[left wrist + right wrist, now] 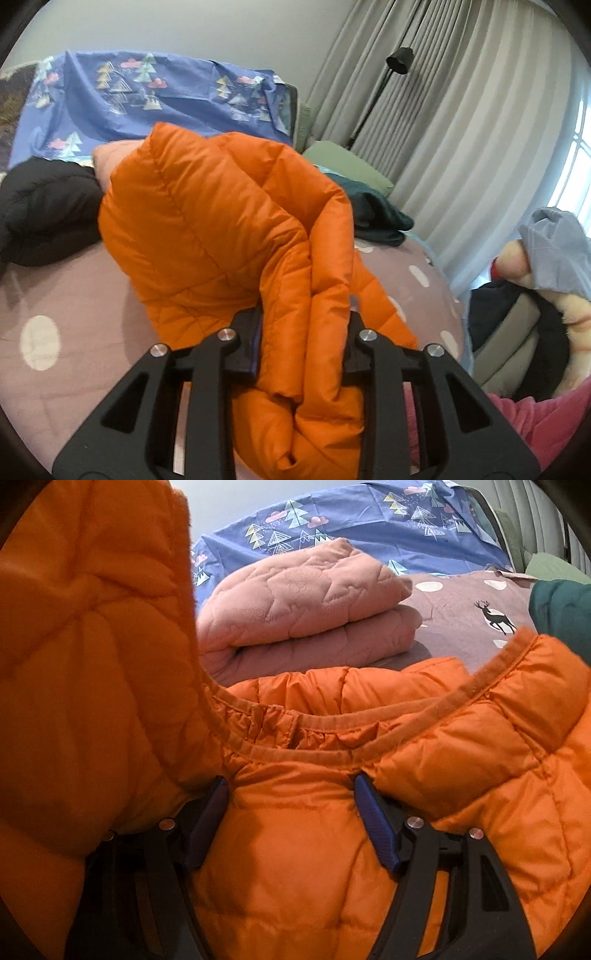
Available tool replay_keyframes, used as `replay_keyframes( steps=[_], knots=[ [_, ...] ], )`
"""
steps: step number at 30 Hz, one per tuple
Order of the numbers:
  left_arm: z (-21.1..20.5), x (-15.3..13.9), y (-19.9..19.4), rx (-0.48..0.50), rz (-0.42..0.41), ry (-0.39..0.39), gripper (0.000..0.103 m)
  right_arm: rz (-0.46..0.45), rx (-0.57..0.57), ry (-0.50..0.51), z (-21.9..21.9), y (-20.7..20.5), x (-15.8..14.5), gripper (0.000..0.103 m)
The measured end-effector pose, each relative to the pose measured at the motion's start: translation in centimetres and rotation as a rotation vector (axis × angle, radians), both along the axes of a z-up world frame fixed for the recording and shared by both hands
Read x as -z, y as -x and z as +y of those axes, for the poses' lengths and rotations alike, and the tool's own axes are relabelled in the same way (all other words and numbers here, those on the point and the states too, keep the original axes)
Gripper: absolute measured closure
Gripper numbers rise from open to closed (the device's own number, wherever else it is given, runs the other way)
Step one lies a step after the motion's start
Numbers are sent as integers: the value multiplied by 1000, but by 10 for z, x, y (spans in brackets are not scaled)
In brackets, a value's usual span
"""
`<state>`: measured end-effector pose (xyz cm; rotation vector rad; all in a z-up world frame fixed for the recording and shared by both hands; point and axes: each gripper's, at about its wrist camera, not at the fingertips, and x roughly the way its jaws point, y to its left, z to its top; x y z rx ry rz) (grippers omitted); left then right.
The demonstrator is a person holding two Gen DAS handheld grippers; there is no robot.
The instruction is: Fold large clothes
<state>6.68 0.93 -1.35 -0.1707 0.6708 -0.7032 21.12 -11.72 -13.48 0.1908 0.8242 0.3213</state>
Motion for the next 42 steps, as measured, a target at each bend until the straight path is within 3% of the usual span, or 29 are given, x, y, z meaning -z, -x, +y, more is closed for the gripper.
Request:
replay_keyframes(
  steps=[6,13,21,42],
  knots=[
    [10,-5,7,-30,-19,-24,75,-24,61,3,-23,46,-29,33],
    [11,-1,5,-32,-9,-11,74,-33,33,-40,-39,84,-37,53],
    [11,-1,5,-28,-13,-27,74,-24,-26,-54,-27,94,-30,63],
    [-20,-5,-2,44,-10,-54,72,-22,-62,-29,-25,91,-2,65]
  ],
)
